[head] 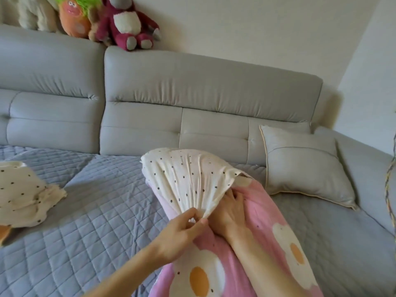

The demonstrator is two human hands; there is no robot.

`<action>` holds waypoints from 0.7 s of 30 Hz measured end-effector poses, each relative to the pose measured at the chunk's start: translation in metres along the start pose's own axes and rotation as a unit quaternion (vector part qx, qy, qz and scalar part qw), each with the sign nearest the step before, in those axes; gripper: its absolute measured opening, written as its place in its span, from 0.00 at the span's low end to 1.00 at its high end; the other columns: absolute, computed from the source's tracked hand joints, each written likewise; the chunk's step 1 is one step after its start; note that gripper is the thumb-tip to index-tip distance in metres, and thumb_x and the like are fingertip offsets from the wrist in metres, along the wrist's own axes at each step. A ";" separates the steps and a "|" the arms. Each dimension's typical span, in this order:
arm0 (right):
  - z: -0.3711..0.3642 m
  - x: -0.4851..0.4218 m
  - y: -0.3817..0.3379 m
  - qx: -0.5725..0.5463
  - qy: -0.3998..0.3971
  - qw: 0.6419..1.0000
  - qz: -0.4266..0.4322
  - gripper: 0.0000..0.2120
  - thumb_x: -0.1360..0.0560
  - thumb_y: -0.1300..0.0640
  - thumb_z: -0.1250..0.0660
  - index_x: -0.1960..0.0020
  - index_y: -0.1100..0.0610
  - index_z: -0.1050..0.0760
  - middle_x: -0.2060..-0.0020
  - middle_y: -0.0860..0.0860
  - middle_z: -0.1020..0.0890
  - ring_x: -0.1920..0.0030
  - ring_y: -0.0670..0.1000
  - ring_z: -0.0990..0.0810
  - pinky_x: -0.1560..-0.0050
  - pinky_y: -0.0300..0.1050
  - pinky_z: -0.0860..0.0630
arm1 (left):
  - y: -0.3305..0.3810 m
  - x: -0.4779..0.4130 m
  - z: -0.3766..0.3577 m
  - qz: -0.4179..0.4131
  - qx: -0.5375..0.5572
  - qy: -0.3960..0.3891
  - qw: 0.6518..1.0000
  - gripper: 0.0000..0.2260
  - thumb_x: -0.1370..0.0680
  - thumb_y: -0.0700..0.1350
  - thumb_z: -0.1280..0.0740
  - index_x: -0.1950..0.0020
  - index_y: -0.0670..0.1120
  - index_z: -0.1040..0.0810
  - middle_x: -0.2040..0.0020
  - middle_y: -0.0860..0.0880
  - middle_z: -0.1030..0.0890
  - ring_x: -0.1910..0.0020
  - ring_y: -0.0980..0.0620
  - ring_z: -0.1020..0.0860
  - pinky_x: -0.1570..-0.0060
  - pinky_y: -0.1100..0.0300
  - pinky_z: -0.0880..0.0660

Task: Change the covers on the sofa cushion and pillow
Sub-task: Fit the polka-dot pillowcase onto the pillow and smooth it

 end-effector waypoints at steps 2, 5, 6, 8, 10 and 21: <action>-0.012 0.011 -0.016 -0.008 -0.060 0.998 0.032 0.34 0.33 0.34 0.51 0.33 0.46 0.28 0.30 0.46 0.28 0.28 0.54 0.36 0.34 0.57 0.40 | -0.035 0.009 0.012 0.051 -0.111 -0.002 0.992 0.09 0.21 0.54 0.34 0.53 0.52 0.31 0.71 0.55 0.27 0.70 0.58 0.32 0.65 0.63 0.33; -0.006 0.034 -0.030 -0.111 -0.109 0.977 0.148 0.30 0.30 0.35 0.41 0.28 0.39 0.35 0.25 0.35 0.39 0.25 0.42 0.44 0.31 0.48 0.46 | -0.064 0.025 0.032 0.128 -0.168 -0.070 0.975 0.19 0.27 0.62 0.31 0.51 0.49 0.30 0.65 0.54 0.24 0.67 0.58 0.29 0.61 0.63 0.31; 0.004 0.040 -0.025 -0.187 -0.144 0.959 0.156 0.30 0.29 0.35 0.38 0.28 0.39 0.34 0.26 0.34 0.40 0.25 0.37 0.45 0.29 0.42 0.47 | -0.068 0.028 0.041 0.139 -0.201 -0.102 0.964 0.21 0.28 0.65 0.31 0.51 0.49 0.29 0.63 0.55 0.23 0.65 0.59 0.28 0.59 0.63 0.30; 0.025 0.049 -0.005 -0.336 -0.186 0.917 0.108 0.20 0.26 0.41 0.31 0.35 0.40 0.23 0.32 0.32 0.30 0.31 0.31 0.35 0.32 0.32 0.40 | -0.064 0.031 0.060 0.154 -0.284 -0.152 0.934 0.19 0.28 0.67 0.33 0.51 0.52 0.25 0.57 0.56 0.22 0.61 0.61 0.26 0.55 0.61 0.28; 0.039 0.045 0.035 -0.440 -0.083 0.894 0.008 0.07 0.25 0.48 0.29 0.47 0.42 0.17 0.46 0.32 0.18 0.40 0.36 0.23 0.39 0.34 0.30 | -0.043 0.027 0.072 0.148 -0.328 -0.170 0.917 0.09 0.24 0.62 0.35 0.49 0.60 0.24 0.51 0.59 0.19 0.55 0.63 0.23 0.49 0.63 0.25; -0.017 0.051 0.143 -0.434 -0.084 0.851 -0.285 0.47 0.38 0.17 0.42 0.24 0.37 0.42 0.29 0.45 0.28 0.32 0.53 0.27 0.31 0.53 0.33 | 0.095 -0.117 0.008 -0.070 -0.543 0.038 0.836 0.17 0.26 0.58 0.37 0.40 0.53 0.29 0.39 0.53 0.26 0.40 0.48 0.28 0.42 0.50 0.30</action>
Point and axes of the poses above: each hand's wrist, its own x-axis away from the middle knuckle, its own z-axis out of the back of the hand, y = z × x, the point moved 3 cm from there along -x, towards the middle knuckle
